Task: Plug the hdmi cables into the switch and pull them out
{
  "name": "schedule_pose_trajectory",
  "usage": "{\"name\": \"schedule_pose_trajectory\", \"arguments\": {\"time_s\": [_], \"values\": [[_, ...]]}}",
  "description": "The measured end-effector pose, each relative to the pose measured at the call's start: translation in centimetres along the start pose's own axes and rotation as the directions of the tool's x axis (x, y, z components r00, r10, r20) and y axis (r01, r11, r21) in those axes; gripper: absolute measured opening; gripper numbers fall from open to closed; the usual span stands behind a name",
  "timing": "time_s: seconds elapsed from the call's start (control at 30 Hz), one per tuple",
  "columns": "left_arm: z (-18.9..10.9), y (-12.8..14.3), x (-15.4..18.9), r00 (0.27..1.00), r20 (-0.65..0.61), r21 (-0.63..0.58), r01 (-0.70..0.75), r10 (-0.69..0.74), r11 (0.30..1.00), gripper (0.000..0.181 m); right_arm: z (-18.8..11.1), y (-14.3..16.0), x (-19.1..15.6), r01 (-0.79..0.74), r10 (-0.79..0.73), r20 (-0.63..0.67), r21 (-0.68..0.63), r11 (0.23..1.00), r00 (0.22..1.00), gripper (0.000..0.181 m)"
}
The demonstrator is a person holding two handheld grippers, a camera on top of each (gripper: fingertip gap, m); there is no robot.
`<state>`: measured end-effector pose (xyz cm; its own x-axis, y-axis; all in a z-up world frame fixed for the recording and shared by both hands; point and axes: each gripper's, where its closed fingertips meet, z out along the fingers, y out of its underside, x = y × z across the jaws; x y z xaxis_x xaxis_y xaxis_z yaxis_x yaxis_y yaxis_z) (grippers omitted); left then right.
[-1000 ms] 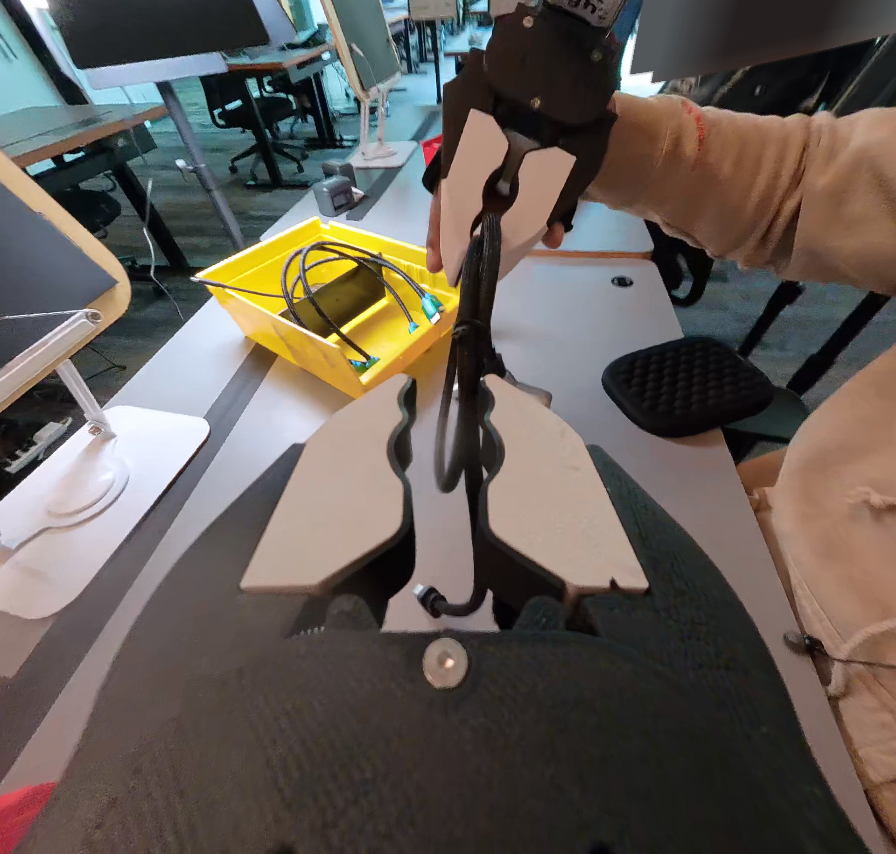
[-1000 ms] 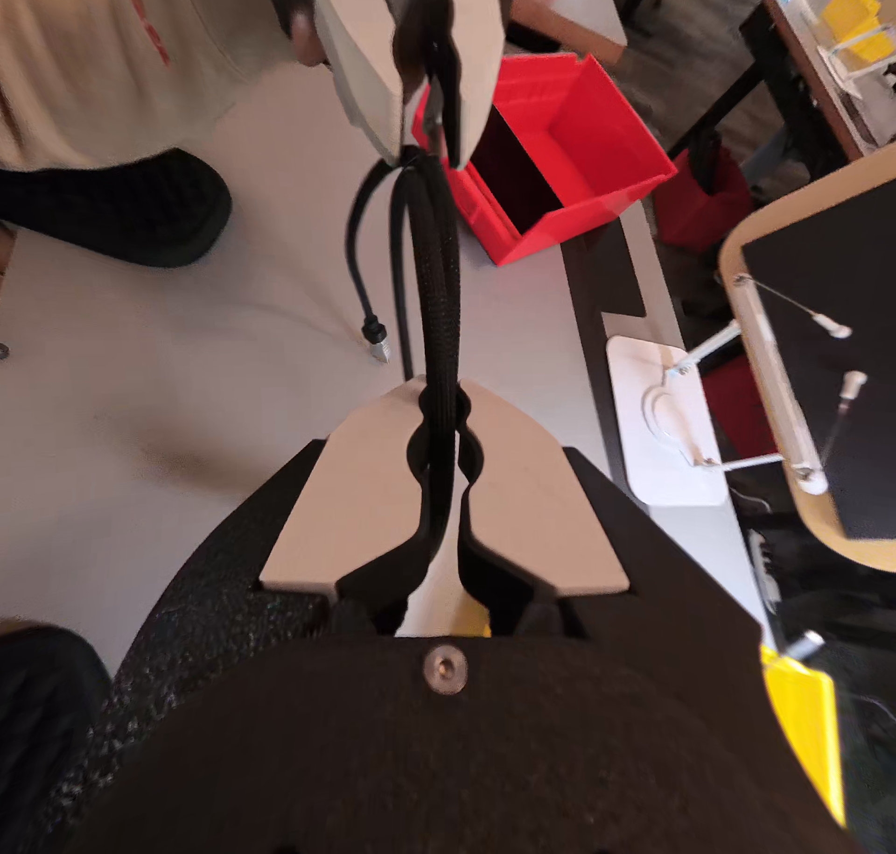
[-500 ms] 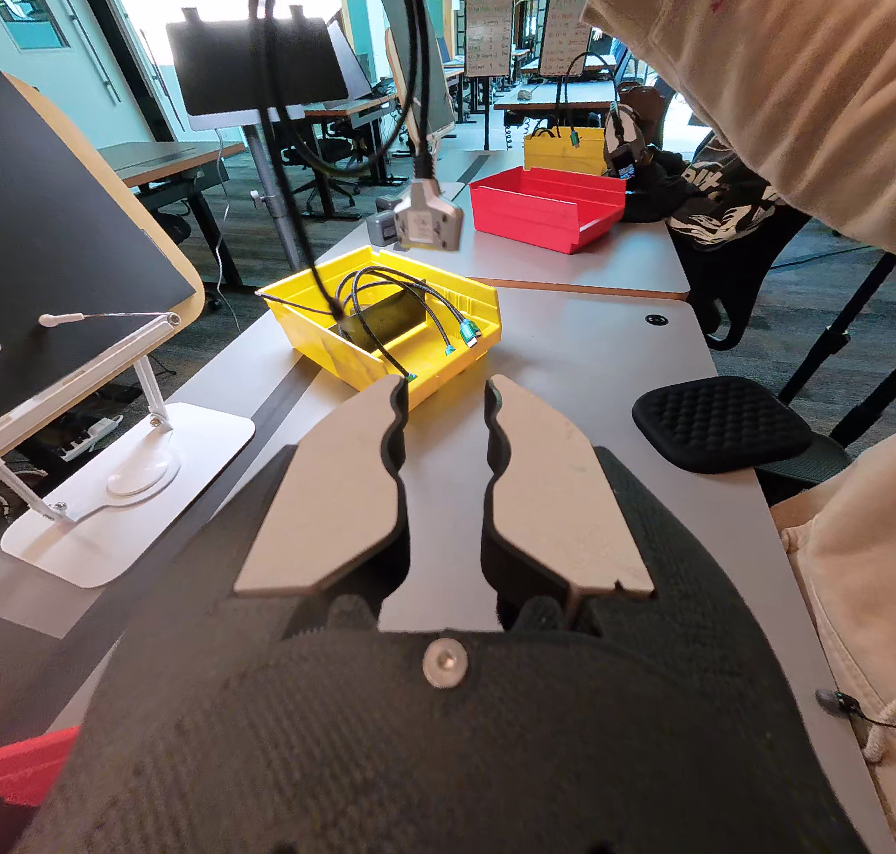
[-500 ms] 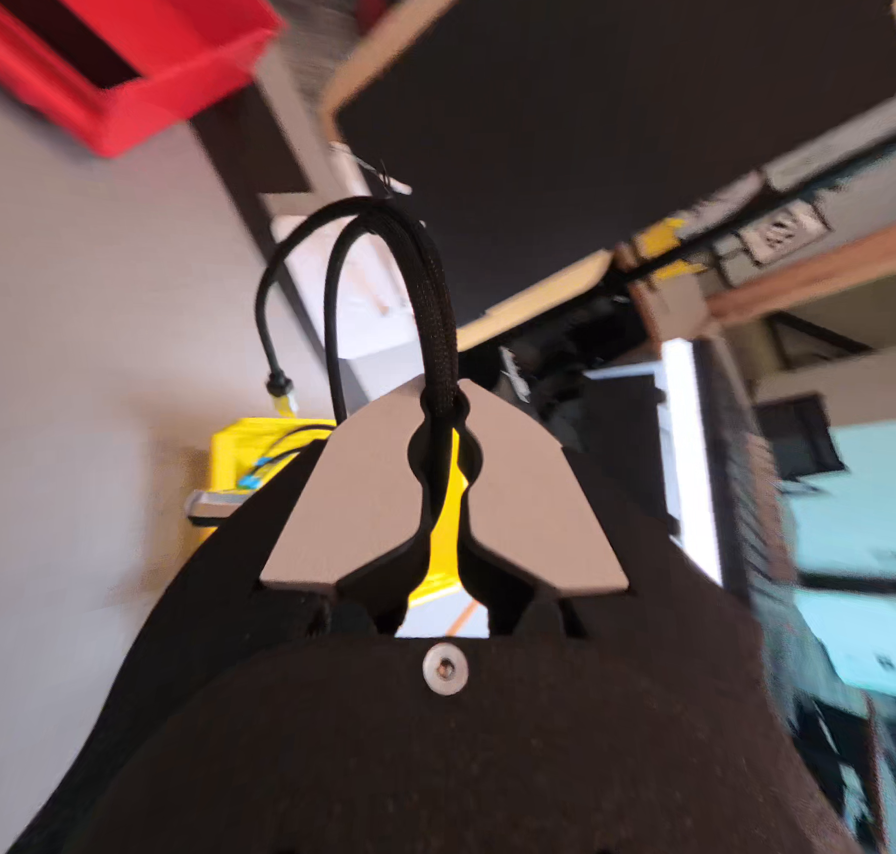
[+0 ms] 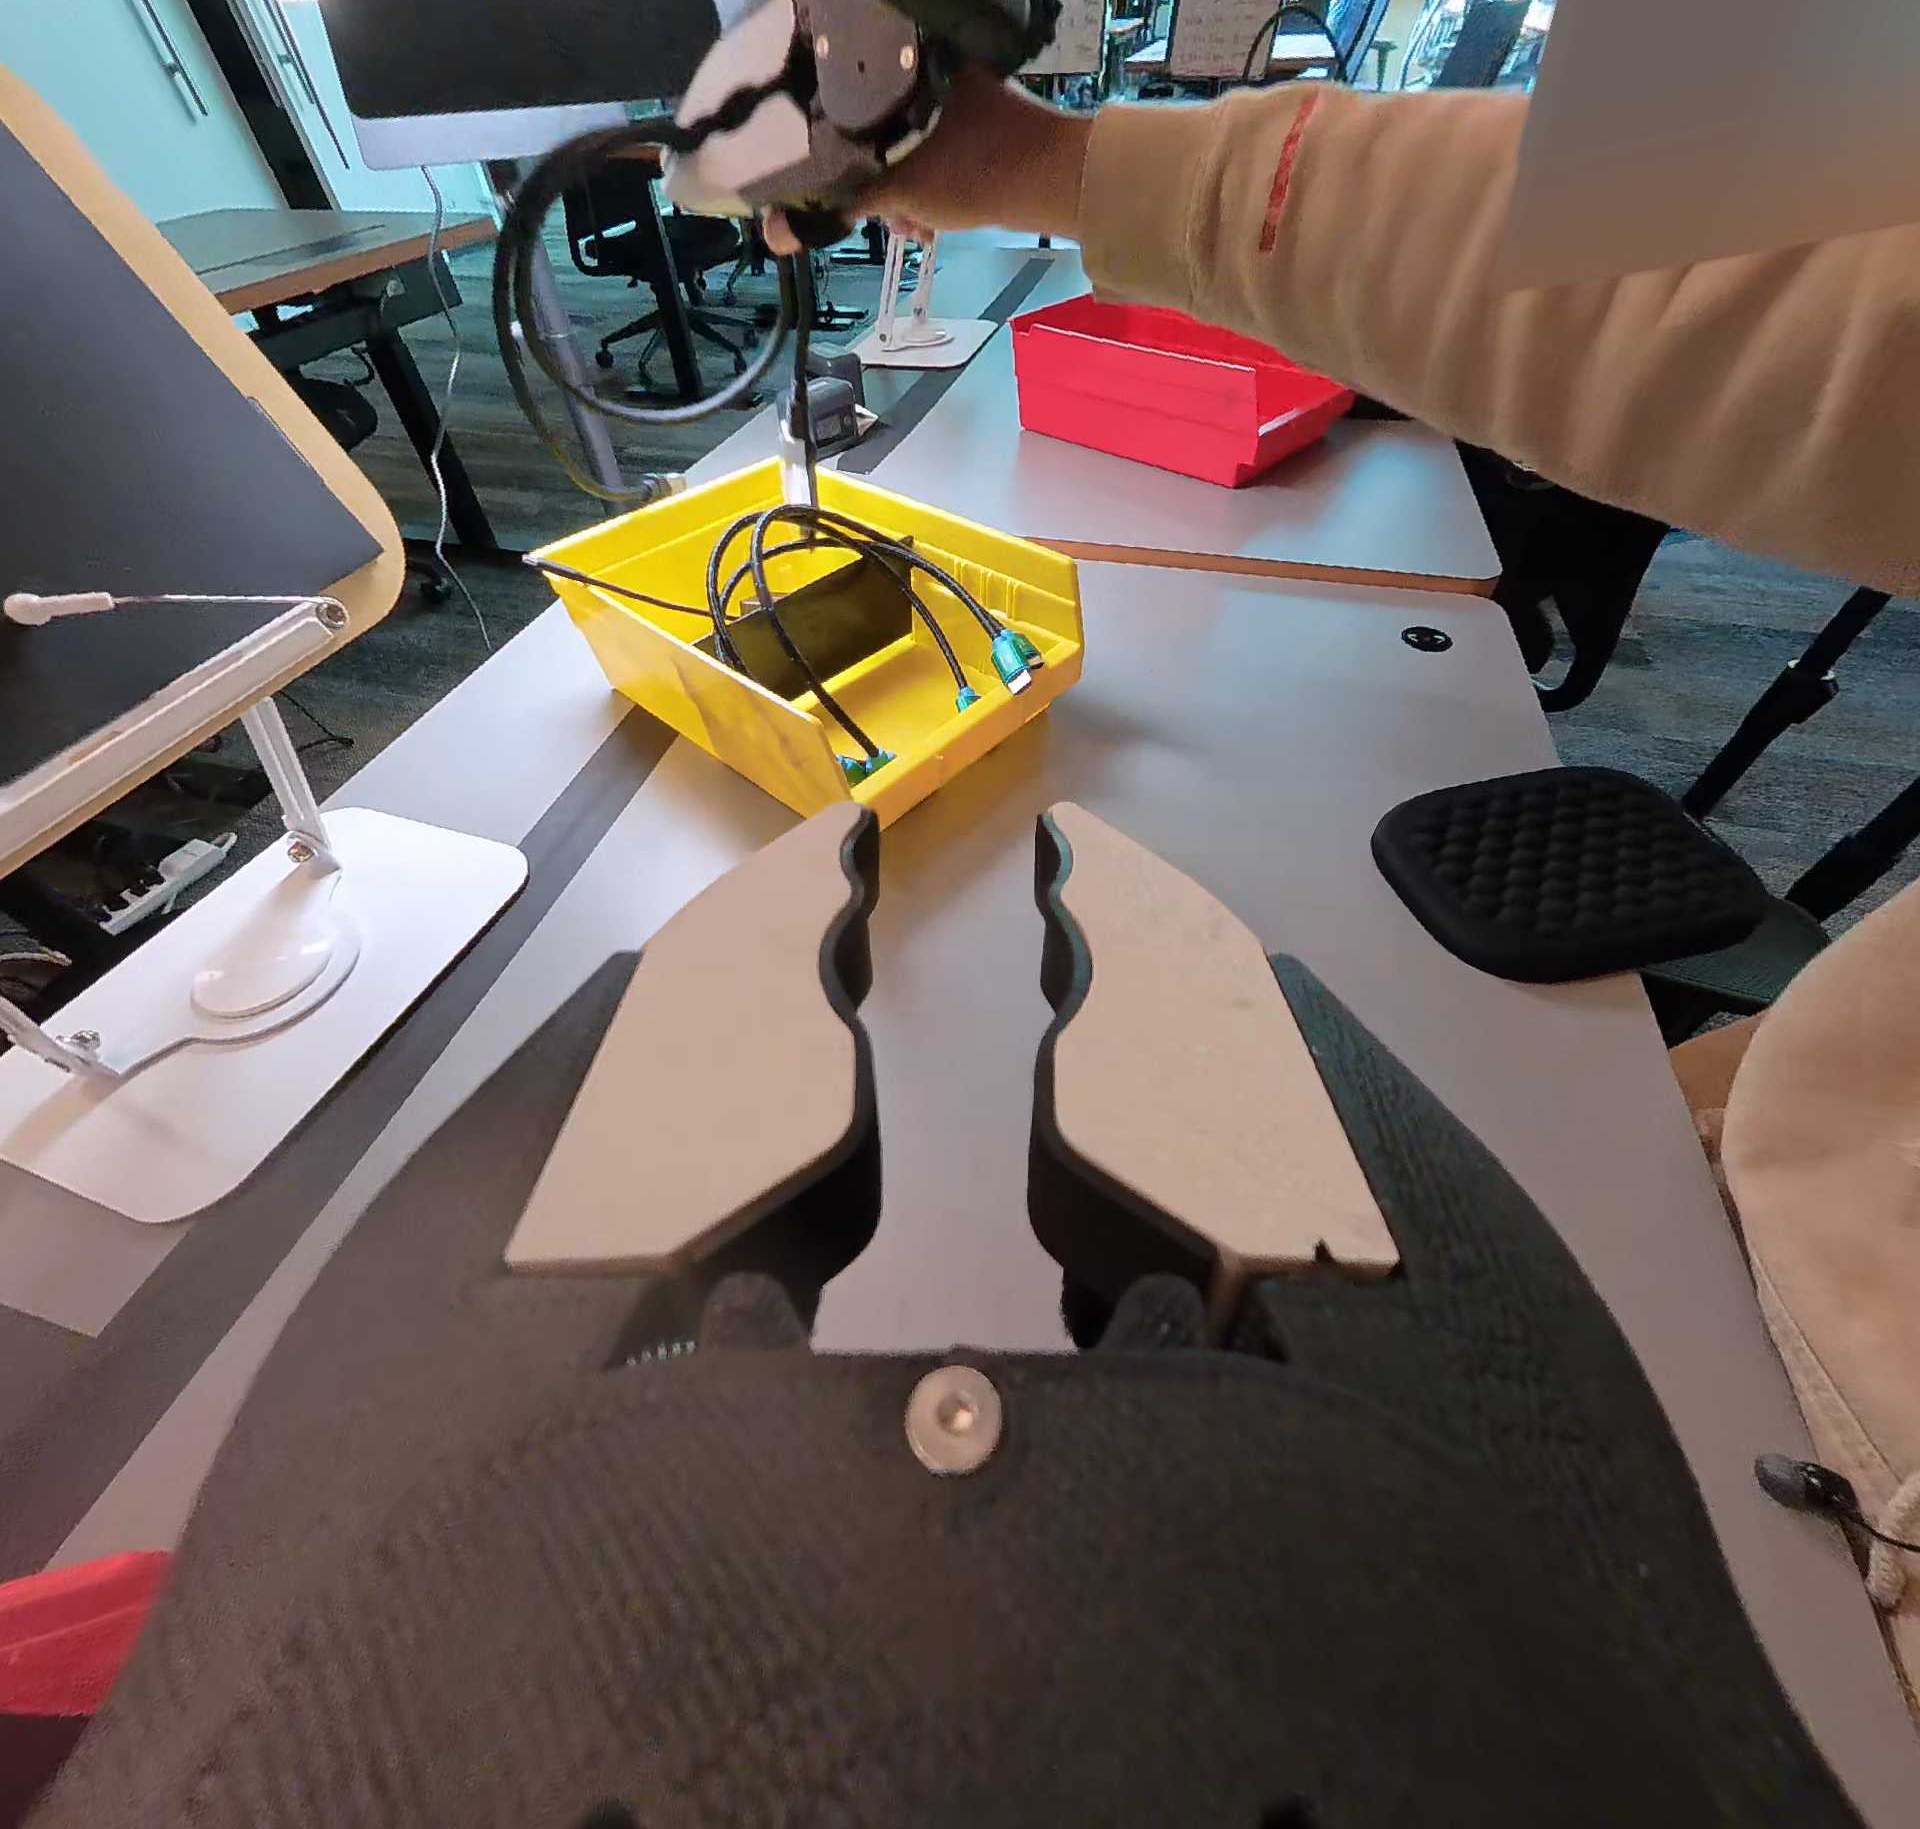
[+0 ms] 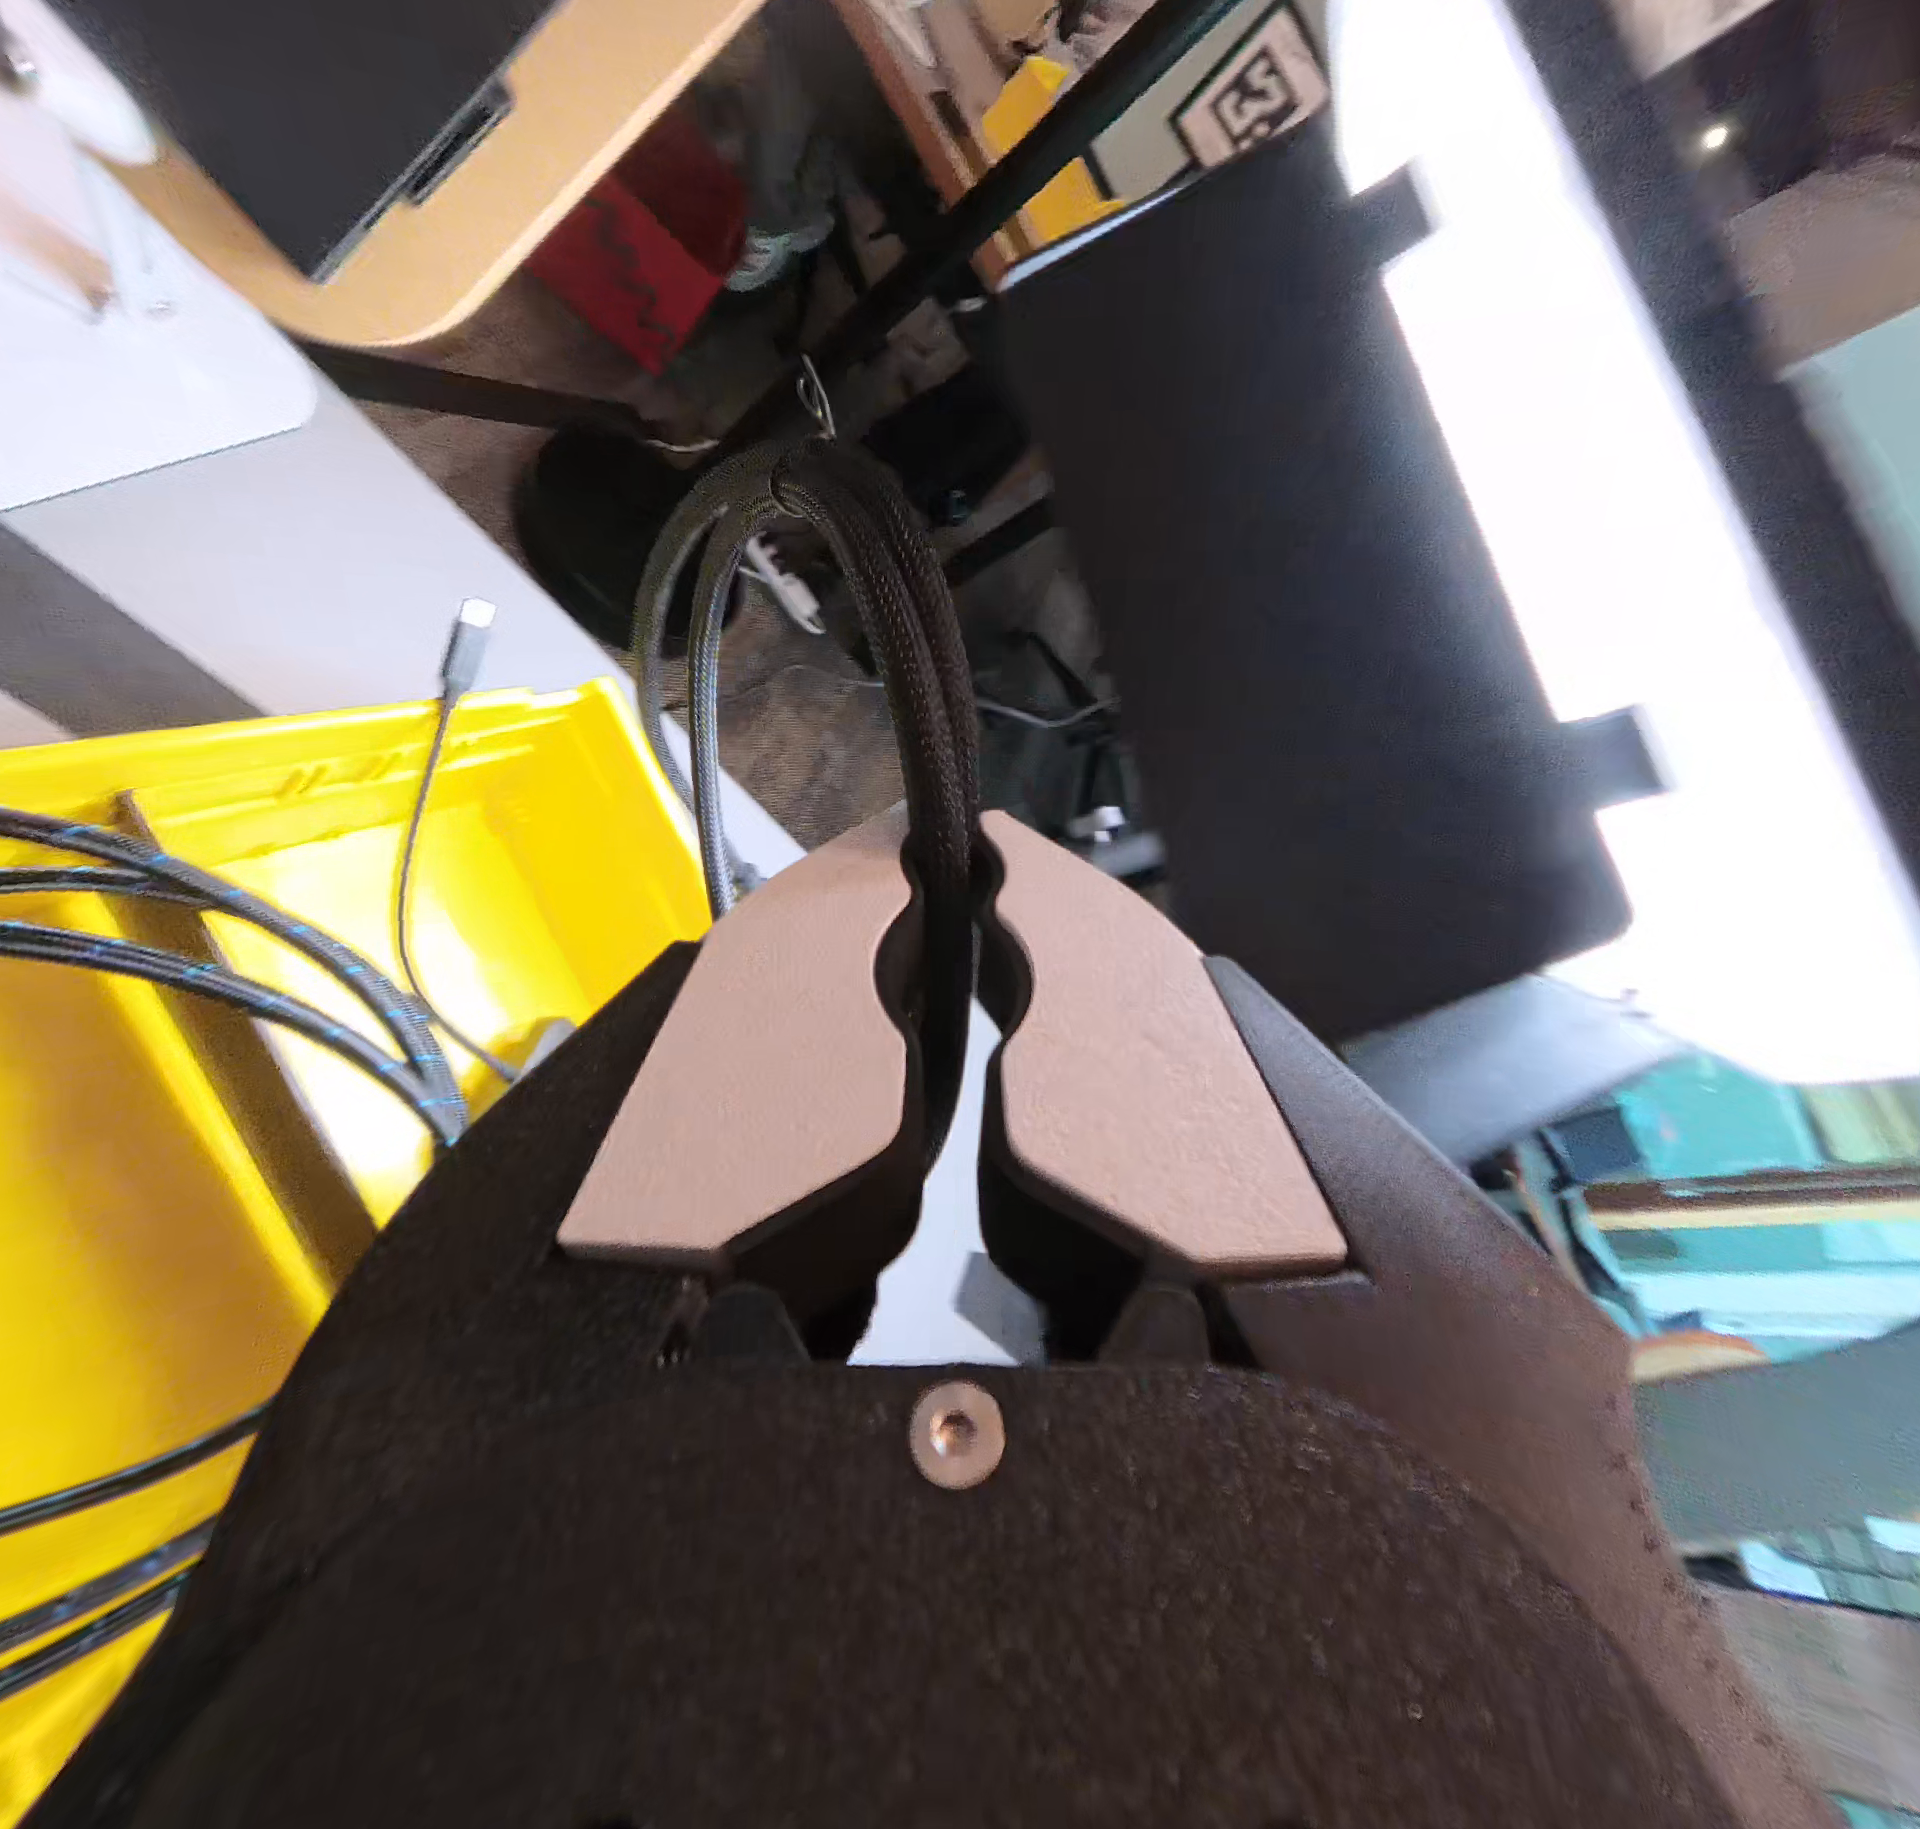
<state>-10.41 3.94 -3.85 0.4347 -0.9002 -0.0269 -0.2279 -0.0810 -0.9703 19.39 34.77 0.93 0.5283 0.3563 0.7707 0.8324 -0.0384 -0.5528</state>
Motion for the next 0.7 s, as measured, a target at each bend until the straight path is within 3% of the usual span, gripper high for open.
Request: {"name": "schedule_pose_trajectory", "arguments": {"time_s": [0.13, 0.3, 0.43, 0.7], "values": [[0.1, 0.6, -0.8, 1.000, 0.007, -0.005, 0.023, -0.023, 1.000, 0.028, 0.8, 0.6, -5.4, -0.139, 0.121, 0.226, 0.067, 0.988, 0.967, 0.005], [0.6, 1.5, -1.4, 0.999, 0.012, -0.026, 0.042, -0.042, 0.999, 0.028, -1.7, -1.7, -7.6, -0.337, 0.204, 0.468, 0.221, 0.915, 0.860, 0.004], [0.9, 2.0, -1.8, 0.999, 0.017, -0.038, 0.049, -0.049, 0.998, 0.028, -3.4, -2.0, -5.3, -0.474, 0.293, 0.490, 0.299, 0.828, 0.821, 0.005], [1.4, 2.7, -1.9, 0.998, 0.010, -0.057, 0.061, -0.061, 0.996, 0.028, -4.4, 2.3, -1.0, -0.640, 0.492, 0.430, 0.334, 0.692, 0.756, 0.004]]}}
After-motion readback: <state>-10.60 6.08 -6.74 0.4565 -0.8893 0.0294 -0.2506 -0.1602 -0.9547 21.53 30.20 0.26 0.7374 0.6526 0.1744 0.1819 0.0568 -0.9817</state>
